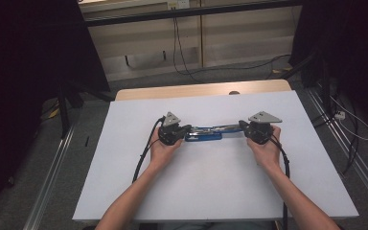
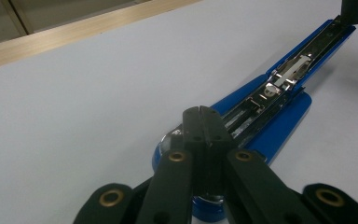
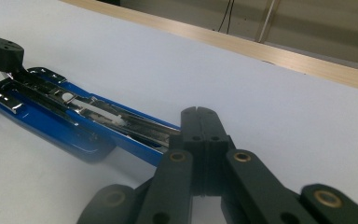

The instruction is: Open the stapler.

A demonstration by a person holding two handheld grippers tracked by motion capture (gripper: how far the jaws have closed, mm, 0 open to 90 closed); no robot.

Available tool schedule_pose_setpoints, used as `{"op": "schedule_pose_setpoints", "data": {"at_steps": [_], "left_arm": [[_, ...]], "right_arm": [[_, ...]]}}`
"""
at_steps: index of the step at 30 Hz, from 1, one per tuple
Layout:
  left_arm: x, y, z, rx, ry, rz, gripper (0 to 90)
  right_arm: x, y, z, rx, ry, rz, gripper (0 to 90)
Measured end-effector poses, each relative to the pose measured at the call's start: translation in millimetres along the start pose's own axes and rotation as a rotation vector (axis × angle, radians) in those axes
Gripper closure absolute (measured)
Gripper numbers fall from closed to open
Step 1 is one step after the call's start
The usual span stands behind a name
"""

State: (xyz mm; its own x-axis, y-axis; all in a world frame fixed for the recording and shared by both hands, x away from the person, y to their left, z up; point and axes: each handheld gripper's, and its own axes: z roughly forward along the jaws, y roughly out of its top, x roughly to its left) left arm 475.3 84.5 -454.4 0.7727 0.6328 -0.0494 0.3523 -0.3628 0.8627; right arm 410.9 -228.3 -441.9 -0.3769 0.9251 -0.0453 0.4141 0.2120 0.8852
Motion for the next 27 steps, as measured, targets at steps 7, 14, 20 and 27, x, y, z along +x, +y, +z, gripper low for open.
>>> {"op": "schedule_pose_setpoints", "data": {"at_steps": [7, 14, 20, 27], "left_arm": [[1.0, -0.1, 0.0, -0.002, -0.004, -0.015, 90.0], [-0.2, 2.4, -1.8, -0.013, 0.0, -0.016, 90.0], [0.0, 4.6, -3.0, -0.019, -0.003, -0.012, 90.0], [-1.2, 4.7, -4.2, -0.038, -0.009, -0.007, 88.0]], "right_arm": [[1.1, -1.5, 2.2, 0.001, -0.001, -0.002, 90.0], [1.0, -2.0, 2.9, -0.002, 0.003, 0.015, 90.0], [0.5, -2.0, 2.4, -0.016, 0.019, 0.03, 90.0], [0.5, -2.4, 2.9, -0.035, 0.05, 0.045, 88.6]]}}
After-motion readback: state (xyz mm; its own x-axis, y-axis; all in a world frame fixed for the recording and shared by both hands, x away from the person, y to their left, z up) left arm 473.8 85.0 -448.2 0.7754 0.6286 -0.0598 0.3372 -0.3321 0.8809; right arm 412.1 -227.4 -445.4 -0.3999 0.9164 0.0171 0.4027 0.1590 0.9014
